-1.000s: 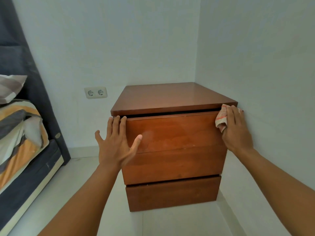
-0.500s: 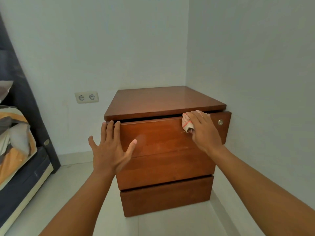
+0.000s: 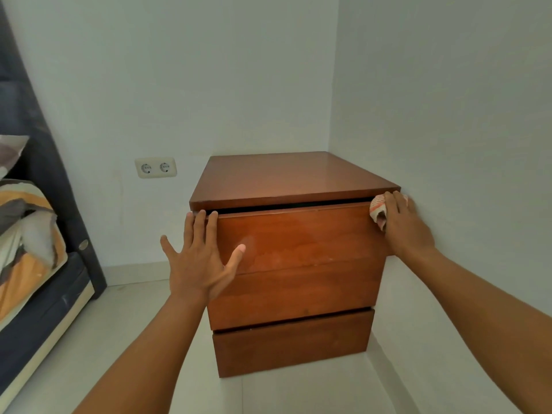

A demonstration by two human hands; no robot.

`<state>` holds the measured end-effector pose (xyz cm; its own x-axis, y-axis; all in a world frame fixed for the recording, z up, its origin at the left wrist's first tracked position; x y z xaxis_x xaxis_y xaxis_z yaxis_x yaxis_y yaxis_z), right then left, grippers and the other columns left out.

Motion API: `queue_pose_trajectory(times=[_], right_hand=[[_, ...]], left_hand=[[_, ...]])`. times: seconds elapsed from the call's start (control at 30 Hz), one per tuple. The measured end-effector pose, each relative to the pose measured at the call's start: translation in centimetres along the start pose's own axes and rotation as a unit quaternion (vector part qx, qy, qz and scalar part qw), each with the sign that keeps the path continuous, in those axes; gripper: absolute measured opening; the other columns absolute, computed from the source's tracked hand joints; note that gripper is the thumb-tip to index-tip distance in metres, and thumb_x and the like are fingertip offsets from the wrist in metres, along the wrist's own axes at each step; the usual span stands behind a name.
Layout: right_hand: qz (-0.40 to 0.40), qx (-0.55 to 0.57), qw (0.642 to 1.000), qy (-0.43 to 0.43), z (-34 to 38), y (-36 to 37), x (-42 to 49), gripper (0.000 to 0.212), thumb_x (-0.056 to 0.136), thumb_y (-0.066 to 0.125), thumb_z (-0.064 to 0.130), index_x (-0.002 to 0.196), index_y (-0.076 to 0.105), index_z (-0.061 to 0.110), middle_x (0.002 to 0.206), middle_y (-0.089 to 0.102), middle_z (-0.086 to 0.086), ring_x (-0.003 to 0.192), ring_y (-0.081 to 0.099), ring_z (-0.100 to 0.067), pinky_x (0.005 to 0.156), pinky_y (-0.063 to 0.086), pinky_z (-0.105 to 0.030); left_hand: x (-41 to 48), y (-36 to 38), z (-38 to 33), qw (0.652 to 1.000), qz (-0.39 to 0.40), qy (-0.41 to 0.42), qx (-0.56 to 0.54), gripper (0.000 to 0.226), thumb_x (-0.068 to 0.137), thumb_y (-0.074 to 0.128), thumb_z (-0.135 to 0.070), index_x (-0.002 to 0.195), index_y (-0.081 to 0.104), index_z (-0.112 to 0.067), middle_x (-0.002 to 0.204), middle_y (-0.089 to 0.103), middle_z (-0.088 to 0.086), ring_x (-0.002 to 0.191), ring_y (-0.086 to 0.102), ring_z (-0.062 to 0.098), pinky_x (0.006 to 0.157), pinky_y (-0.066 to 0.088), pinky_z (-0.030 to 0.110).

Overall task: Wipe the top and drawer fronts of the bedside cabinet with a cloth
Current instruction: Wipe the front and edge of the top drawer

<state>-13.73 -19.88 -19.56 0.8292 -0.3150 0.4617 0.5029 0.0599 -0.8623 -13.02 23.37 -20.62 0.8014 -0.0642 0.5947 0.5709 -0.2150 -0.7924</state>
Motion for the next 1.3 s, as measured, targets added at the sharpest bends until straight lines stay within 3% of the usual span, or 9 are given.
queue_pose_trajectory(times=[0.1,0.17,0.23,0.37,0.5,0.57,0.63,0.83,1.3], right_hand=[[0.039,-0.017,0.999,0.011,0.5,-1.1,0.5,0.058,0.106,0.048,0.027,0.158,0.029,0.008,0.163,0.032,-0.018,0.151,0.03,-0.039,0.11,0.042,-0.054],[0.018,0.007,1.0,0.015,2.1,-3.6,0.4,0.036,0.103,0.054,0.029,0.135,0.059,0.012,0.128,0.064,-0.016,0.112,0.062,-0.038,0.087,0.052,-0.044],[-0.036,0.036,0.999,0.003,4.3,-6.3,-1.2,0.024,0.1,0.055,0.033,0.1,0.07,0.015,0.092,0.069,-0.007,0.073,0.06,-0.027,0.069,0.048,-0.035],[0.011,0.052,0.998,-0.028,8.7,-5.7,-6.2,0.035,0.095,0.044,0.037,0.071,0.063,0.021,0.065,0.062,0.002,0.059,0.057,-0.019,0.058,0.041,-0.029],[0.013,0.078,0.995,-0.061,11.3,-1.3,-9.7,0.037,0.098,0.042,0.054,0.102,0.065,0.025,0.106,0.072,-0.003,0.074,0.066,-0.019,0.062,0.042,-0.027],[0.025,0.039,0.996,-0.072,12.5,1.4,-10.6,0.06,0.101,0.043,0.057,0.153,0.04,0.028,0.157,0.045,-0.006,0.083,0.07,-0.022,0.062,0.043,-0.024],[0.056,-0.01,0.993,-0.099,13.6,4.6,-11.2,0.077,0.101,0.04,0.06,0.164,0.007,0.03,0.172,0.013,-0.006,0.064,0.061,-0.014,0.05,0.039,-0.018],[0.078,-0.068,0.987,-0.125,14.6,8.7,-12.0,0.095,0.098,0.047,0.064,0.163,-0.012,0.03,0.172,-0.016,-0.009,0.05,0.045,-0.008,0.044,0.031,-0.016],[0.131,-0.038,0.983,-0.122,14.5,8.9,-8.6,0.086,0.101,0.047,0.053,0.164,-0.008,0.031,0.173,-0.014,0.002,0.07,0.057,-0.02,0.055,0.038,-0.027]], left_hand=[[-0.1,-0.1,0.0,1.0,0.021,0.0,0.003,0.096,0.087,0.016,-0.084,0.162,0.011,-0.024,0.17,0.01,0.004,0.158,-0.001,0.025,0.116,0.004,0.074],[0.2,-0.2,-0.1,0.999,0.051,0.002,0.012,0.097,0.087,0.019,-0.084,0.162,0.009,-0.023,0.171,0.007,0.004,0.158,-0.003,0.025,0.116,0.002,0.074],[0.6,-0.6,-0.2,0.997,0.082,-0.004,0.005,0.094,0.088,0.027,-0.08,0.162,0.01,-0.023,0.171,0.007,0.004,0.158,-0.002,0.025,0.116,0.003,0.072],[-1.3,-3.4,-1.1,0.993,-0.004,0.038,-0.11,0.066,0.091,0.044,-0.057,0.146,0.045,-0.021,0.155,0.044,0.003,0.144,0.041,0.025,0.115,0.03,0.058],[-5.3,0.5,-0.7,0.995,0.068,0.034,-0.07,0.072,0.089,0.044,-0.056,0.155,0.031,-0.027,0.168,0.018,0.004,0.154,0.019,0.027,0.117,0.025,0.061],[-5.6,2.8,0.1,0.994,0.102,0.023,-0.027,0.08,0.092,0.039,-0.059,0.161,0.011,-0.03,0.171,-0.008,0.003,0.157,-0.005,0.028,0.119,0.015,0.065],[-5.6,4.1,0.8,0.994,0.102,0.025,-0.004,0.082,0.094,0.036,-0.061,0.162,0.002,-0.03,0.169,-0.02,0.0,0.156,-0.014,0.028,0.119,0.011,0.067],[-5.5,5.9,1.6,0.996,0.086,0.027,0.007,0.084,0.095,0.035,-0.061,0.163,-0.003,-0.03,0.167,-0.026,-0.002,0.156,-0.014,0.029,0.118,0.01,0.067],[-2.4,6.5,2.5,0.988,0.15,0.035,0.016,0.079,0.098,0.033,-0.06,0.162,-0.002,-0.029,0.168,-0.022,0.001,0.156,-0.014,0.029,0.12,0.005,0.066]])
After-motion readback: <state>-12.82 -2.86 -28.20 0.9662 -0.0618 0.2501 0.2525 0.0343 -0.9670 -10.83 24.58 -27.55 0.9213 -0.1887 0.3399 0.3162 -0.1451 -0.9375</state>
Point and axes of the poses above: each hand's wrist, its own x-axis towards the middle knuckle, its own y-axis out of the palm, z = x × y, the point moved 9 cm from there along x, towards the middle knuckle
